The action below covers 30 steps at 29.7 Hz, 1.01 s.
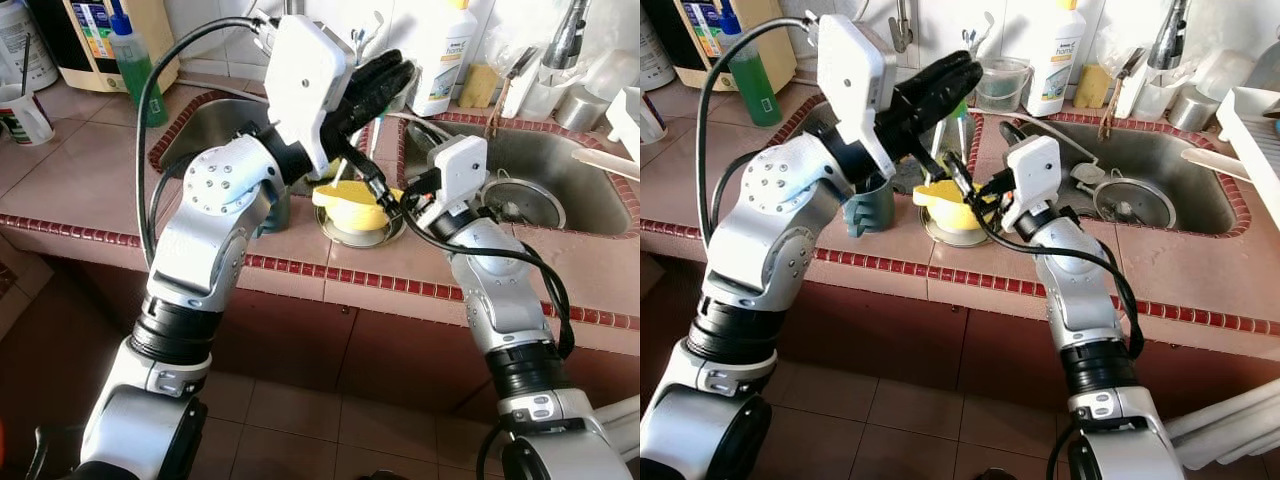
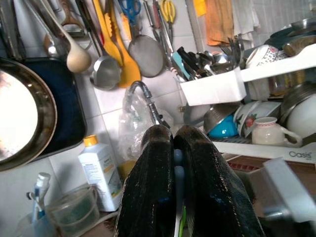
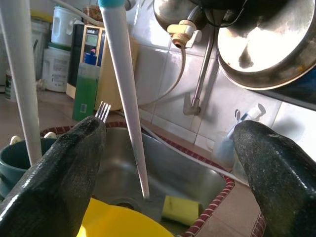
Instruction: Kitchen organization
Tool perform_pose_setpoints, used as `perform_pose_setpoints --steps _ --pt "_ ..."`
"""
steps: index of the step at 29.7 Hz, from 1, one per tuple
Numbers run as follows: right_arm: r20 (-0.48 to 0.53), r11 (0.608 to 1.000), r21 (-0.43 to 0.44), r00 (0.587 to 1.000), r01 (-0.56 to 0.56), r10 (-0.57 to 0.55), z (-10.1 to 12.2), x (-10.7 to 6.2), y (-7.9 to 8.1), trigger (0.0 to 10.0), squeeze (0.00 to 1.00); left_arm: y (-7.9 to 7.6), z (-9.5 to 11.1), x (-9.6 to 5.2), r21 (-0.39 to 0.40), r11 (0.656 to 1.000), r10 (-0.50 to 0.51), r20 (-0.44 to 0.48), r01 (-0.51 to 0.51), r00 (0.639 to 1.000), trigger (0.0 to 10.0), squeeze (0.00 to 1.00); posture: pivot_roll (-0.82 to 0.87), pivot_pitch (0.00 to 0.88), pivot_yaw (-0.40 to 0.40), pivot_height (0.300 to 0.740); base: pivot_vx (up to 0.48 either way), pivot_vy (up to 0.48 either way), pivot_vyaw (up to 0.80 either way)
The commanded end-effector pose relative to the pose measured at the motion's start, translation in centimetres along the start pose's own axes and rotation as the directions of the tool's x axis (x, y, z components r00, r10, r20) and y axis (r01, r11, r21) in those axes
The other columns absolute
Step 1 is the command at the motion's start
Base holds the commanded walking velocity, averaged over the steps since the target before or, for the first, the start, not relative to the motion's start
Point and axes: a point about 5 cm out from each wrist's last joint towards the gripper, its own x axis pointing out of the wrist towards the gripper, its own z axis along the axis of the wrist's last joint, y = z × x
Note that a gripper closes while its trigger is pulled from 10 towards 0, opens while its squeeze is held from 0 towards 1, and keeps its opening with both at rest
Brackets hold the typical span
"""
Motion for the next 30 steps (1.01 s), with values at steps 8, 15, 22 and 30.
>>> perform_pose_setpoints --steps 8,15,22,30 --pt "0.070 0.999 -0.022 0.997 -0.037 0.039 1.6 0.8 0.0 0.0 0.00 -0.5 0.1 0.0 0.005 1.000 -0.025 -0.002 0.025 1.000 10.0 0.00 -0.17 0.066 -0.021 0.732 0.000 0.000 0.00" --pt "0.086 0.999 -0.029 0.995 -0.043 0.045 1.9 0.7 0.2 0.0 0.00 -0.4 -0.1 0.0 0.017 1.000 -0.019 -0.014 0.019 1.000 10.0 0.00 -0.17 0.065 -0.019 0.732 0.000 0.000 0.00" --pt "0.094 0.999 -0.033 0.995 -0.032 0.035 2.0 0.6 0.3 0.0 0.00 0.1 -0.3 0.0 0.029 1.000 -0.001 -0.022 0.001 1.000 10.0 0.00 -0.17 0.059 -0.019 0.732 0.000 0.000 0.00" --pt "0.100 0.999 -0.032 0.994 -0.031 0.034 2.1 0.5 0.5 0.0 0.00 0.1 -0.3 0.1 0.032 0.999 0.001 -0.024 0.000 1.000 10.0 0.00 -0.18 0.044 -0.019 0.732 0.000 0.000 0.00"
